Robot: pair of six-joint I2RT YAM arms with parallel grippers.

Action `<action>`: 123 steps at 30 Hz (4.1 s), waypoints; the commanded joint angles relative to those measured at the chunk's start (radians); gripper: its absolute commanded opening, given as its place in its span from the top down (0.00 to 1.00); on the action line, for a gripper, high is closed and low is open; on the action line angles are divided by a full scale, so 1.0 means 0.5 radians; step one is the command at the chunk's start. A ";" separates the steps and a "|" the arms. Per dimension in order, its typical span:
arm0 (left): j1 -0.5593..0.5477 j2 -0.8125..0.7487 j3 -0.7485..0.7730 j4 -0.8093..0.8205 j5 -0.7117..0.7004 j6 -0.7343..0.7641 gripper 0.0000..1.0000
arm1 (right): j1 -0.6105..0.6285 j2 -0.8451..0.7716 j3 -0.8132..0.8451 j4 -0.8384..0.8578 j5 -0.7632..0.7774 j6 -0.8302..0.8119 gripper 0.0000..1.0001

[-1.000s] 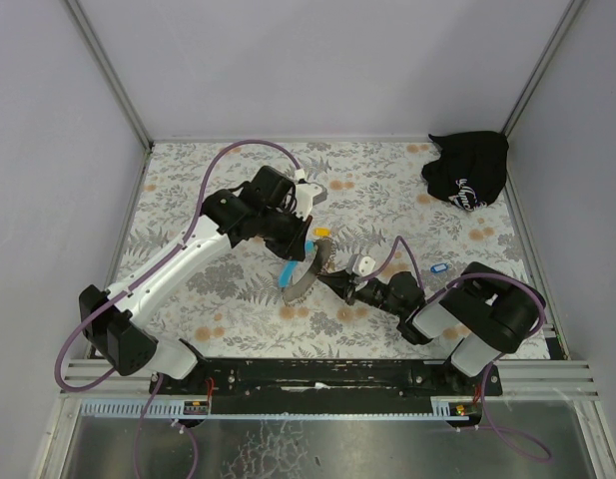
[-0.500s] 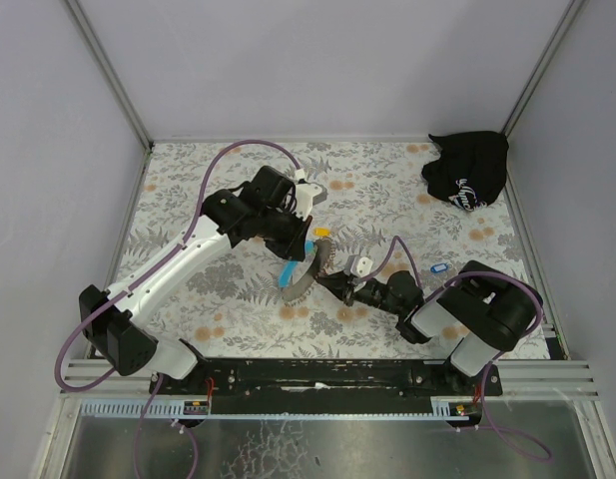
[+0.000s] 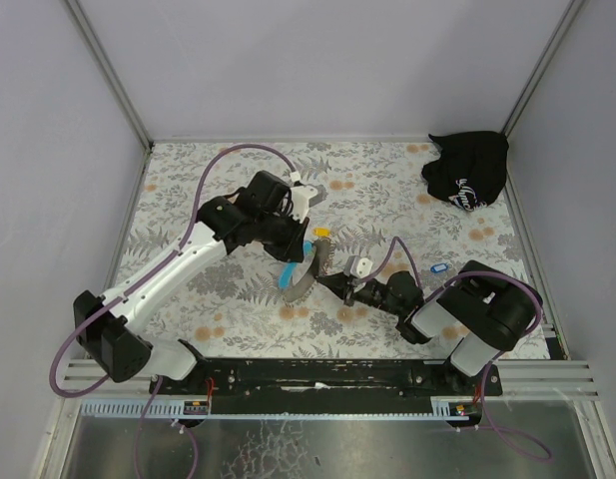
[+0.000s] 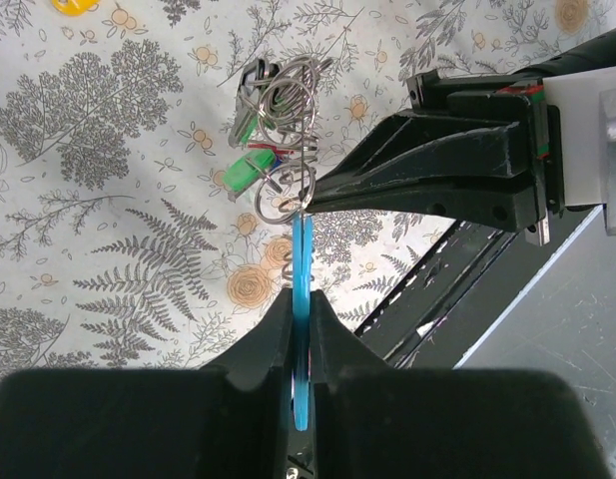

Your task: Put the keys on the keyring

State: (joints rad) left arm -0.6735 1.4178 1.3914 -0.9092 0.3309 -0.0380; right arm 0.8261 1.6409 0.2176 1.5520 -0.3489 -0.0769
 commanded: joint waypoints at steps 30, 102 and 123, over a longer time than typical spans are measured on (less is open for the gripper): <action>0.397 -0.567 -1.785 2.347 0.378 -0.959 0.74 | 0.022 -0.156 -0.019 0.280 -0.072 -0.349 1.00; 0.018 -0.317 -2.238 3.703 0.261 -0.173 0.76 | -0.105 0.027 0.084 0.284 -0.315 -0.323 1.00; 0.008 -0.253 -2.175 3.566 0.395 -0.073 0.86 | -0.104 0.003 0.079 0.280 -0.333 -0.295 1.00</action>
State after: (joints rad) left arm -0.6617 1.2804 0.2707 0.8566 0.4984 -0.1051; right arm 0.7803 1.6588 0.2314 1.5326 -0.4915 -0.2314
